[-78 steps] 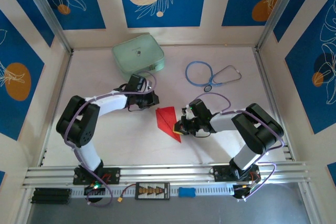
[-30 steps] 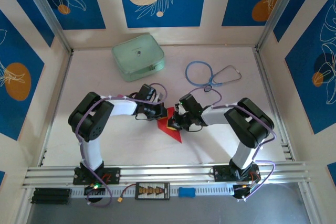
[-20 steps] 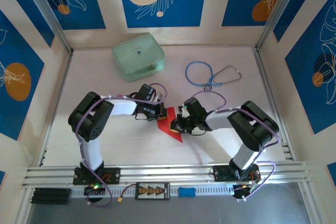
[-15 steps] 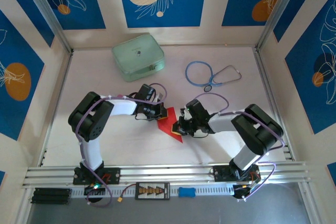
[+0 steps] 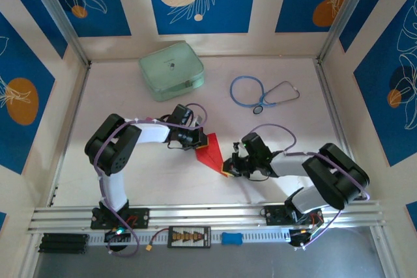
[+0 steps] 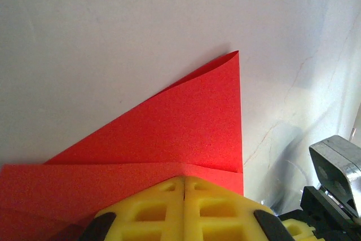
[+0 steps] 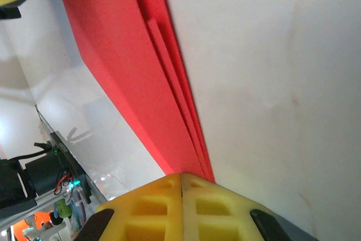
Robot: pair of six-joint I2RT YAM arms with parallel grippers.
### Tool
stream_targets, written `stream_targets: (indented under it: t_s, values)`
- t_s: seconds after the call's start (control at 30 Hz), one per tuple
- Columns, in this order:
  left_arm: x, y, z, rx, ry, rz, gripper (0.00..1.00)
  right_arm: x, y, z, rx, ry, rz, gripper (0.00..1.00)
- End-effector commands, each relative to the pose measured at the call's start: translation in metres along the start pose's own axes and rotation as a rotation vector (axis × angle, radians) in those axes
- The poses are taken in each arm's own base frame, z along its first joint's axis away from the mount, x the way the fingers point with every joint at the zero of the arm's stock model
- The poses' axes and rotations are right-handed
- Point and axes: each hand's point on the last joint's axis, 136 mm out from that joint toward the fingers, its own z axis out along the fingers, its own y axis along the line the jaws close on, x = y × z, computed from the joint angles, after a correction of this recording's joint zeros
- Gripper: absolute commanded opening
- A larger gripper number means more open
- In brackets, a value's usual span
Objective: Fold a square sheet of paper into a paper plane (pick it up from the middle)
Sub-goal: Fourth fold the wing at the center of the table.
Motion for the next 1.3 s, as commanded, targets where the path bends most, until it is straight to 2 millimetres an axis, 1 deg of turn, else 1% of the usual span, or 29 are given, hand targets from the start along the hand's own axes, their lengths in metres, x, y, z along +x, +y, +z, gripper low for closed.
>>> stream_targets:
  t_s: [0.0, 0.13, 0.2, 0.27, 0.3, 0.4, 0.47, 0.5, 0.53, 0.6, 0.67, 0.73, 0.83, 0.93, 1.0, 1.1, 1.2, 1.27]
  values:
    - [0.008, 0.040, 0.006, -0.116, 0.024, -0.063, 0.05, 0.025, -0.041, -0.004, 0.130, 0.055, 0.092, 0.04]
    - [0.009, 0.041, 0.005, -0.119, 0.024, -0.065, 0.05, 0.035, -0.050, -0.013, 0.171, 0.058, 0.089, 0.04]
    - [0.009, 0.041, 0.005, -0.121, 0.022, -0.065, 0.05, 0.037, -0.050, -0.018, 0.176, 0.056, 0.079, 0.04]
    - [0.009, 0.041, 0.005, -0.119, 0.023, -0.063, 0.05, 0.036, -0.045, -0.023, 0.178, 0.045, 0.069, 0.04]
    - [0.008, 0.040, 0.005, -0.117, 0.023, -0.060, 0.05, 0.032, -0.038, -0.027, 0.166, 0.032, 0.054, 0.05]
    - [0.007, 0.037, 0.005, -0.106, 0.026, -0.045, 0.05, 0.014, -0.004, -0.034, 0.087, -0.026, -0.006, 0.05]
    - [0.007, 0.033, 0.006, -0.093, 0.029, -0.031, 0.05, 0.002, 0.017, -0.034, 0.036, -0.049, -0.034, 0.05]
    - [0.006, 0.031, 0.006, -0.083, 0.032, -0.024, 0.05, -0.005, 0.025, -0.032, 0.017, -0.054, -0.042, 0.05]
    - [0.006, 0.030, 0.006, -0.078, 0.033, -0.019, 0.05, -0.012, 0.029, -0.029, 0.013, -0.057, -0.041, 0.05]
    - [0.006, 0.028, 0.007, -0.074, 0.037, -0.011, 0.05, -0.027, 0.043, -0.019, -0.010, -0.063, -0.040, 0.05]
    - [0.005, 0.028, 0.007, -0.071, 0.038, -0.008, 0.05, -0.038, 0.053, -0.010, -0.029, -0.056, -0.043, 0.05]
    - [0.006, 0.027, 0.007, -0.071, 0.042, -0.009, 0.05, -0.046, 0.057, 0.000, -0.017, -0.048, -0.048, 0.05]
    - [0.005, 0.027, 0.007, -0.068, 0.044, -0.010, 0.05, -0.053, 0.050, 0.013, 0.018, -0.034, -0.018, 0.04]
    - [0.006, 0.026, 0.007, -0.068, 0.045, -0.011, 0.05, -0.050, 0.044, 0.023, 0.040, -0.007, -0.010, 0.04]
    - [0.004, 0.026, 0.007, -0.070, 0.042, -0.010, 0.05, -0.038, 0.035, 0.028, 0.086, 0.040, -0.012, 0.05]
    - [0.004, 0.028, 0.008, -0.073, 0.045, -0.010, 0.05, -0.012, 0.005, 0.027, 0.177, 0.105, 0.006, 0.05]
    - [0.004, 0.029, 0.008, -0.078, 0.046, -0.009, 0.05, 0.008, -0.018, 0.020, 0.205, 0.116, 0.041, 0.05]
    - [0.003, 0.030, 0.007, -0.079, 0.044, -0.011, 0.05, 0.015, -0.025, 0.014, 0.201, 0.110, 0.052, 0.05]
